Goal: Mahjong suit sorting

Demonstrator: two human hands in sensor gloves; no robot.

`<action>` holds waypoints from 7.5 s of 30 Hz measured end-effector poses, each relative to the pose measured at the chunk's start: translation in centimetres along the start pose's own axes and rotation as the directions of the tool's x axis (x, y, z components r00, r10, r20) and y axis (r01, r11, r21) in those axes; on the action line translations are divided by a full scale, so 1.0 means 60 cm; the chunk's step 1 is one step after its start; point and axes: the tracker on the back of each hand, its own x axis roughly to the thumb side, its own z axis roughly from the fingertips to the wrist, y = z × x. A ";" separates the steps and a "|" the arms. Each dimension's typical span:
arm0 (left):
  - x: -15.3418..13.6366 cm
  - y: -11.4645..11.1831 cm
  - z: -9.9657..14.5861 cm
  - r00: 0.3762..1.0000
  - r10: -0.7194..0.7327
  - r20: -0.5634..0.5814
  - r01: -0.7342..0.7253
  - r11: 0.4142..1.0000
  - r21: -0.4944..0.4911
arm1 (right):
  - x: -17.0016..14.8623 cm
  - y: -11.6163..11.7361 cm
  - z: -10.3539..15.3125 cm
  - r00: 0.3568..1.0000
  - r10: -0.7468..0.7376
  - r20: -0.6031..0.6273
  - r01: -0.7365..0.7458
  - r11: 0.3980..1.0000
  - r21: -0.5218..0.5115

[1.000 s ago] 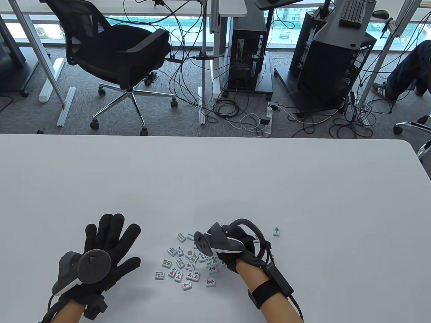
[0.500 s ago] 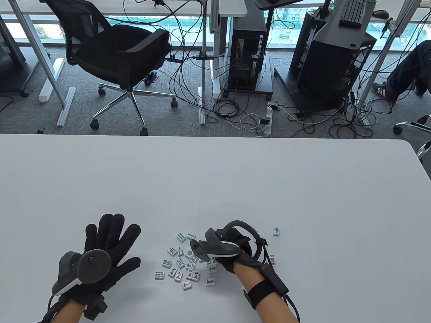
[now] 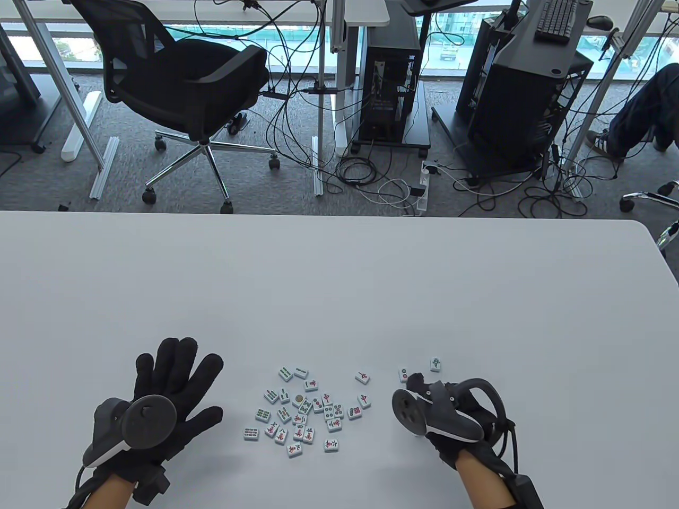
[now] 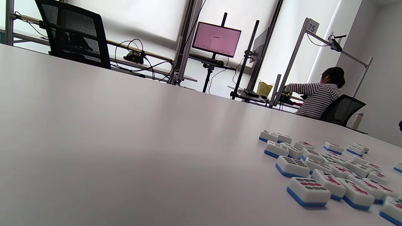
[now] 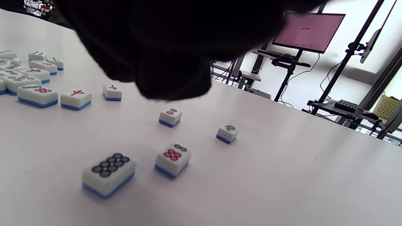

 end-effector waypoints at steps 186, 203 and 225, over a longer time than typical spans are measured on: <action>0.005 0.006 0.001 1.000 0.020 -0.002 -0.020 1.000 -0.012 | 0.291 -0.041 -0.202 1.000 0.028 0.006 -0.028 0.996 -0.081; 0.003 0.006 0.000 1.000 0.026 -0.011 -0.026 0.999 -0.023 | 0.301 -0.039 -0.192 0.993 -0.029 0.113 0.031 0.999 -0.017; 0.003 0.006 -0.001 1.000 0.019 -0.010 -0.020 0.999 -0.026 | 0.309 -0.026 -0.222 0.993 -0.111 0.035 0.101 0.973 0.209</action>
